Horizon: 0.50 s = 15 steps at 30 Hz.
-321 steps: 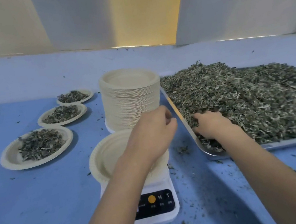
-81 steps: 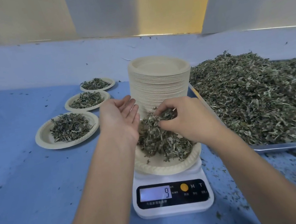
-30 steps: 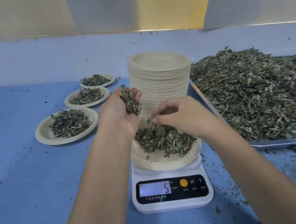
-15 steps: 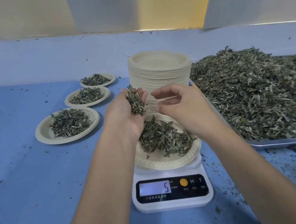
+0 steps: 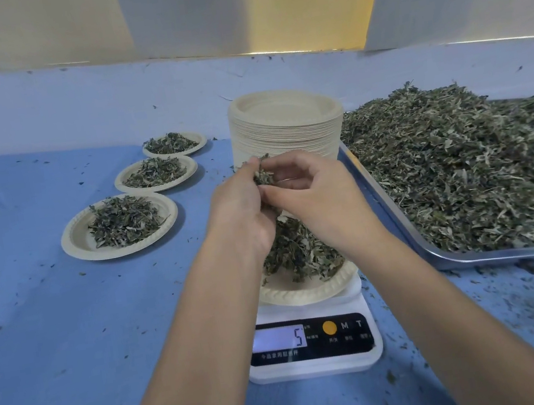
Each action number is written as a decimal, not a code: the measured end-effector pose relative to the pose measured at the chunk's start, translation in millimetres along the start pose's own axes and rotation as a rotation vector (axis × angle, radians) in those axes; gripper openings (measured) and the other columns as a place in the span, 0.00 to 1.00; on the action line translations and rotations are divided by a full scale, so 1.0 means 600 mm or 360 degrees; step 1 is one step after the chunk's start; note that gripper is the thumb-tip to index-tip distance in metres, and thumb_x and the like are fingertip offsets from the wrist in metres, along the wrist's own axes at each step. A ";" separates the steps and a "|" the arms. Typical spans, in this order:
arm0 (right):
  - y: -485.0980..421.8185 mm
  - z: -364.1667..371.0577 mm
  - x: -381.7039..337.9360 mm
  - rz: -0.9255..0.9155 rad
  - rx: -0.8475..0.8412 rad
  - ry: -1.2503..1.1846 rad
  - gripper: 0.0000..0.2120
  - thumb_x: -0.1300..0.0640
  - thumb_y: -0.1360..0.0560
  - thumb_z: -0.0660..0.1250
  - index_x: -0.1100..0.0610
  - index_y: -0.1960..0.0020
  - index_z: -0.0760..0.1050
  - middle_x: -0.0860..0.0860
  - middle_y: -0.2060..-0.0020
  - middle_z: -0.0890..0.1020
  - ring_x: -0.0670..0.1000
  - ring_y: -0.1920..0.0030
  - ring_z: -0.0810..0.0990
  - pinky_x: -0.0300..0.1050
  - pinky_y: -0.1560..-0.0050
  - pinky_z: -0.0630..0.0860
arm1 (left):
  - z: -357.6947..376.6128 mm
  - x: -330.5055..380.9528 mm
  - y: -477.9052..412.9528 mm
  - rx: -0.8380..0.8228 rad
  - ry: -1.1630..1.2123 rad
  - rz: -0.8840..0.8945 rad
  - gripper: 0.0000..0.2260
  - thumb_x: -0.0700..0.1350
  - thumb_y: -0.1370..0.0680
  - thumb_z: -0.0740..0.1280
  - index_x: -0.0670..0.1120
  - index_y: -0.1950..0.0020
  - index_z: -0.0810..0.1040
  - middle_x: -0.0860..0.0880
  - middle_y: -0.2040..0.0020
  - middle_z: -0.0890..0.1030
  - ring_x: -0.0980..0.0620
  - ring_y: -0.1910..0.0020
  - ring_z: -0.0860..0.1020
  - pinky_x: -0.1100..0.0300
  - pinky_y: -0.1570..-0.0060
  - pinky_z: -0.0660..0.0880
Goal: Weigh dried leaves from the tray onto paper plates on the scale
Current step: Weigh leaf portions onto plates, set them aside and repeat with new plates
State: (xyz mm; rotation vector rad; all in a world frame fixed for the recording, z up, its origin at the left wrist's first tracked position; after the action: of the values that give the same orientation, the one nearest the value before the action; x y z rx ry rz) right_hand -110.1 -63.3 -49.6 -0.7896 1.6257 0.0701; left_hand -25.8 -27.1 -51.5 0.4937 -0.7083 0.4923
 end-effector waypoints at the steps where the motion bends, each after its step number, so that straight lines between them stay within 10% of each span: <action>1: 0.000 0.000 0.000 0.0007 0.0029 -0.0020 0.11 0.60 0.32 0.76 0.50 0.52 0.80 0.42 0.59 0.82 0.39 0.58 0.81 0.35 0.52 0.78 | 0.002 -0.001 0.002 -0.0023 0.0017 -0.0003 0.08 0.41 0.19 0.60 0.40 0.57 0.74 0.44 0.60 0.77 0.50 0.64 0.78 0.59 0.61 0.78; 6: -0.001 -0.004 0.001 -0.0003 0.0115 -0.0031 0.09 0.64 0.32 0.75 0.52 0.58 0.80 0.46 0.63 0.84 0.43 0.60 0.82 0.39 0.53 0.79 | 0.008 -0.005 0.002 -0.0135 0.0083 -0.0016 0.09 0.40 0.18 0.58 0.39 0.56 0.74 0.44 0.59 0.77 0.48 0.58 0.77 0.54 0.49 0.76; 10: -0.004 -0.010 0.001 -0.0022 0.0164 -0.0099 0.12 0.67 0.33 0.74 0.50 0.63 0.80 0.43 0.67 0.83 0.42 0.63 0.81 0.40 0.54 0.79 | 0.001 -0.005 0.000 -0.0110 0.0155 -0.0108 0.15 0.43 0.18 0.56 0.35 0.36 0.72 0.38 0.39 0.77 0.44 0.41 0.78 0.51 0.43 0.76; 15: -0.007 -0.019 0.001 0.0035 0.0192 -0.0225 0.10 0.67 0.32 0.73 0.52 0.62 0.80 0.46 0.68 0.82 0.44 0.63 0.81 0.38 0.57 0.78 | -0.004 0.010 0.003 -0.0064 0.0347 -0.0103 0.15 0.44 0.17 0.53 0.36 0.37 0.71 0.41 0.52 0.80 0.49 0.60 0.78 0.59 0.68 0.79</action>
State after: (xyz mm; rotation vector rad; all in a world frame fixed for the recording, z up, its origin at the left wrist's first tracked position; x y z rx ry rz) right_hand -117.9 -72.3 -46.1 -0.6600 1.4901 0.0421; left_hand -21.6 -22.6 -48.3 0.4164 -0.4910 0.4621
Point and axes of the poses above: each hand's wrist, its own y-axis away from the middle knuckle, its own z-axis out of the palm, x = y × z, the point moved 3 cm from there along -y, towards the middle knuckle
